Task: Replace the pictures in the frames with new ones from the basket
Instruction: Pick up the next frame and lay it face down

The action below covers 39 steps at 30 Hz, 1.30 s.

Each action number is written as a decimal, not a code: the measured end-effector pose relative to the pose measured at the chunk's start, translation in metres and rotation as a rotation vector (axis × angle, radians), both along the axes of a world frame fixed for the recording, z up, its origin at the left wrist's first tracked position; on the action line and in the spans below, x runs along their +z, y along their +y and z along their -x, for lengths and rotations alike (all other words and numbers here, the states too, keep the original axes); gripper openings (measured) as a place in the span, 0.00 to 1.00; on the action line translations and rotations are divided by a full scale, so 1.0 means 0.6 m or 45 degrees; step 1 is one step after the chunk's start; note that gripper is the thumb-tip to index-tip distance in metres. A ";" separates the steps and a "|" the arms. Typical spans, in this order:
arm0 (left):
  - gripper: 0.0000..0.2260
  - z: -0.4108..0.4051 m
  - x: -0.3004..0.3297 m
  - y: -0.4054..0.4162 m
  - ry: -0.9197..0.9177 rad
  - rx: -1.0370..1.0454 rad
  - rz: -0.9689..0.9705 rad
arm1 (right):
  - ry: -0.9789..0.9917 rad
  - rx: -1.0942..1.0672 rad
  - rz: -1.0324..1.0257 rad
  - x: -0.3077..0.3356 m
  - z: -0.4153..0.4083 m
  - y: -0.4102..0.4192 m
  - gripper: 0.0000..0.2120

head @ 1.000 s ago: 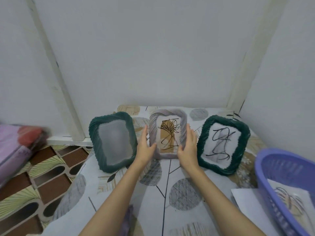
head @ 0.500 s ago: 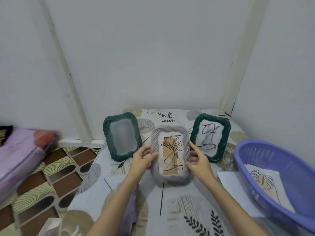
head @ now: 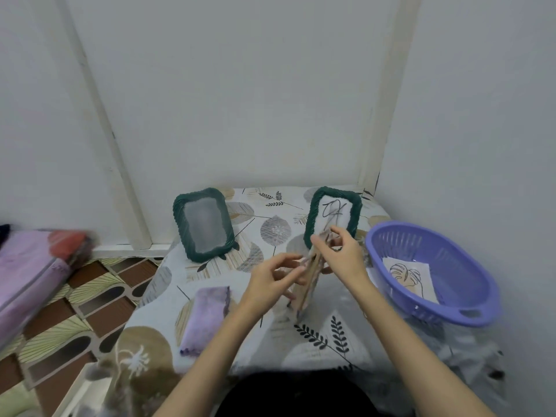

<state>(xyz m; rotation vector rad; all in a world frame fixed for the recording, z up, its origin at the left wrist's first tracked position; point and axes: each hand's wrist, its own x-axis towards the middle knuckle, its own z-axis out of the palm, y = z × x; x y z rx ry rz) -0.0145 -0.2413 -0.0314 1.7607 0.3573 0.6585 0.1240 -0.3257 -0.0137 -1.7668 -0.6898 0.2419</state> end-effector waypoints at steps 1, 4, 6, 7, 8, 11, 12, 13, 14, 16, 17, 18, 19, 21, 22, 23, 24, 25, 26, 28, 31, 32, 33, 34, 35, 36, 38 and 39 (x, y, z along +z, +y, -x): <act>0.07 0.002 0.007 -0.003 -0.059 0.003 0.078 | -0.016 -0.020 0.020 -0.002 -0.006 -0.012 0.23; 0.06 0.005 0.016 0.014 -0.126 0.122 0.128 | 0.016 0.018 -0.024 -0.014 -0.025 -0.044 0.19; 0.06 -0.001 0.007 0.030 -0.068 0.233 0.067 | 0.075 0.070 -0.038 -0.029 -0.037 -0.055 0.19; 0.06 -0.005 -0.002 0.038 -0.033 0.291 0.033 | 0.102 0.101 -0.030 -0.036 -0.041 -0.058 0.18; 0.07 -0.010 -0.013 0.045 0.001 0.342 0.003 | 0.143 0.138 -0.032 -0.044 -0.045 -0.058 0.18; 0.13 -0.020 -0.042 0.060 0.113 0.378 0.031 | 0.329 0.280 -0.054 -0.063 -0.046 -0.055 0.18; 0.15 -0.021 -0.049 0.062 0.152 0.352 0.071 | 0.385 0.304 -0.036 -0.067 -0.045 -0.052 0.18; 0.17 -0.021 -0.054 0.062 0.179 0.319 0.102 | 0.433 0.319 -0.015 -0.072 -0.045 -0.048 0.18; 0.18 -0.022 -0.059 0.063 0.190 0.290 0.117 | 0.468 0.334 -0.003 -0.077 -0.045 -0.044 0.17; 0.19 -0.025 -0.069 0.064 0.175 0.255 0.112 | 0.504 0.364 -0.004 -0.083 -0.046 -0.036 0.17; 0.19 -0.027 -0.073 0.066 0.156 0.253 0.097 | 0.516 0.371 -0.018 -0.085 -0.046 -0.033 0.16; 0.19 -0.029 -0.077 0.068 0.142 0.265 0.082 | 0.528 0.365 -0.037 -0.086 -0.047 -0.030 0.16; 0.19 -0.030 -0.079 0.070 0.134 0.283 0.061 | 0.532 0.363 -0.054 -0.088 -0.047 -0.027 0.15; 0.19 -0.032 -0.082 0.076 0.129 0.312 0.010 | 0.521 0.347 -0.068 -0.091 -0.048 -0.019 0.14; 0.19 -0.033 -0.084 0.078 0.127 0.318 -0.017 | 0.494 0.342 -0.062 -0.092 -0.047 -0.016 0.14; 0.19 -0.033 -0.086 0.081 0.125 0.321 -0.046 | 0.466 0.333 -0.050 -0.095 -0.049 -0.012 0.13; 0.18 -0.034 -0.087 0.084 0.131 0.328 -0.081 | 0.451 0.330 -0.044 -0.096 -0.050 -0.009 0.13; 0.17 -0.034 -0.089 0.087 0.141 0.337 -0.117 | 0.439 0.331 -0.040 -0.098 -0.050 -0.007 0.13; 0.16 -0.035 -0.091 0.090 0.155 0.348 -0.150 | 0.431 0.332 -0.036 -0.099 -0.051 -0.004 0.13; 0.13 -0.036 -0.095 0.094 0.176 0.370 -0.196 | 0.389 0.307 -0.019 -0.101 -0.050 0.001 0.12; 0.11 -0.041 -0.098 0.095 0.177 0.425 -0.242 | 0.334 0.249 -0.032 -0.110 -0.054 0.013 0.11; 0.10 -0.044 -0.099 0.096 0.177 0.454 -0.259 | 0.332 0.239 -0.045 -0.112 -0.054 0.018 0.10; 0.10 -0.047 -0.100 0.096 0.178 0.483 -0.277 | 0.330 0.227 -0.049 -0.114 -0.055 0.022 0.09; 0.09 -0.050 -0.100 0.096 0.182 0.509 -0.293 | 0.331 0.218 -0.059 -0.117 -0.056 0.025 0.09; 0.08 -0.053 -0.100 0.096 0.185 0.531 -0.297 | 0.329 0.210 -0.066 -0.119 -0.057 0.028 0.09; 0.07 -0.057 -0.100 0.096 0.188 0.551 -0.283 | 0.328 0.206 -0.072 -0.123 -0.059 0.031 0.08; 0.03 -0.064 -0.101 0.098 0.196 0.595 -0.224 | 0.305 0.199 -0.054 -0.128 -0.062 0.037 0.07; 0.01 -0.067 -0.102 0.100 0.200 0.611 -0.198 | 0.277 0.189 -0.038 -0.131 -0.064 0.040 0.07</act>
